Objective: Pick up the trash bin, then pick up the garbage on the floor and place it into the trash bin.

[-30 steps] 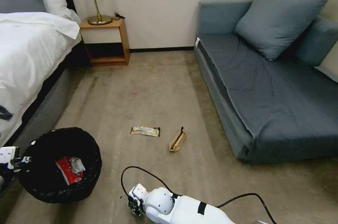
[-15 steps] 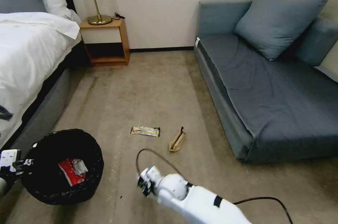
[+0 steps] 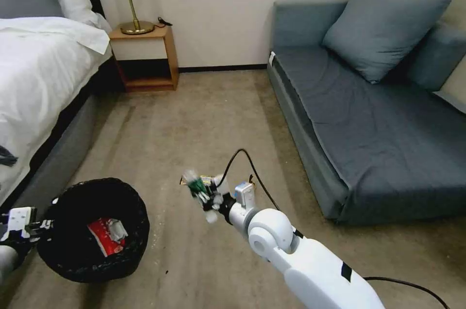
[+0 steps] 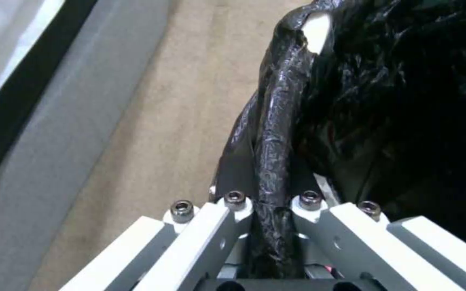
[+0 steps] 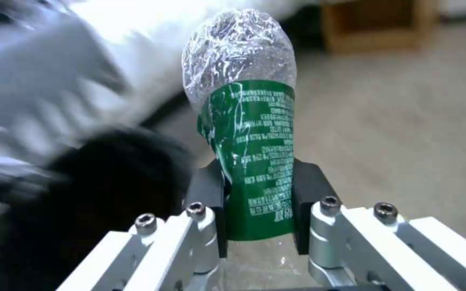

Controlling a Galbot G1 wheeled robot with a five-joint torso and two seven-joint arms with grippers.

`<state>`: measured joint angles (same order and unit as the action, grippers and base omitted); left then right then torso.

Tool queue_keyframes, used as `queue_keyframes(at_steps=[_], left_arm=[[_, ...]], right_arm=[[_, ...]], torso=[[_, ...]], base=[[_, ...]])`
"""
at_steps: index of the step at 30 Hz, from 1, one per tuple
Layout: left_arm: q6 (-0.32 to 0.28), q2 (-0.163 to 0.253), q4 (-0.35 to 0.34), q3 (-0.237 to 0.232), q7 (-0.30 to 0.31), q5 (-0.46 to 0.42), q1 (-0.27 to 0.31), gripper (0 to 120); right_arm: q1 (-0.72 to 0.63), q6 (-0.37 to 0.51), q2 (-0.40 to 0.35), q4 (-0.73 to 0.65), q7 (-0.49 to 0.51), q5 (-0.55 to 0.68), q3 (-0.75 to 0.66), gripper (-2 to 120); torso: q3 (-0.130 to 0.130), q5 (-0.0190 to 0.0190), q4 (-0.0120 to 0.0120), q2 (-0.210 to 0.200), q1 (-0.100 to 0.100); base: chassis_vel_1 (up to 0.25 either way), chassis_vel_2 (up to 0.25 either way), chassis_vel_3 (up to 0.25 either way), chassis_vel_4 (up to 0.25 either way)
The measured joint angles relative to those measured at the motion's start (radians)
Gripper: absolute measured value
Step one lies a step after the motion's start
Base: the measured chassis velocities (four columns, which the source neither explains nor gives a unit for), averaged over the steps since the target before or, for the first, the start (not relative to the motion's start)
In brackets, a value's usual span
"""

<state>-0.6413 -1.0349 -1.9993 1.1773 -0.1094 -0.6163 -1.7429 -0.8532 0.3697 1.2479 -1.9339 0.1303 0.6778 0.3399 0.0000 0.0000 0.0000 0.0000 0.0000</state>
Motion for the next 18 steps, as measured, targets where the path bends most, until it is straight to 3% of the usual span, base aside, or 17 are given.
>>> queue_keyframes(at_steps=[5, 13, 18], left_arm=[[-0.002, -0.003, -0.011, -0.006, 0.003, 0.001, 0.000, 3], [-0.005, -0.005, -0.017, -0.003, 0.005, 0.001, -0.010, 3], [-0.006, -0.006, -0.027, -0.001, 0.003, -0.001, -0.014, 3]], right_arm=[[0.079, -0.075, 0.060, 0.006, -0.032, 0.005, 0.126, 21], [0.217, -0.146, 0.274, 0.206, 0.017, 0.026, 0.308, 21], [0.242, -0.166, 0.323, 0.274, 0.028, 0.013, 0.345, 21]], torso=[[0.000, 0.0000, 0.0000, 0.000, 0.000], [0.000, -0.0003, 0.0004, 0.000, 0.000], [0.000, -0.0004, 0.0002, 0.000, 0.000]], base=[[0.000, 0.000, 0.000, 0.000], [0.000, 0.000, 0.000, 0.000], [0.000, 0.000, 0.000, 0.000]])
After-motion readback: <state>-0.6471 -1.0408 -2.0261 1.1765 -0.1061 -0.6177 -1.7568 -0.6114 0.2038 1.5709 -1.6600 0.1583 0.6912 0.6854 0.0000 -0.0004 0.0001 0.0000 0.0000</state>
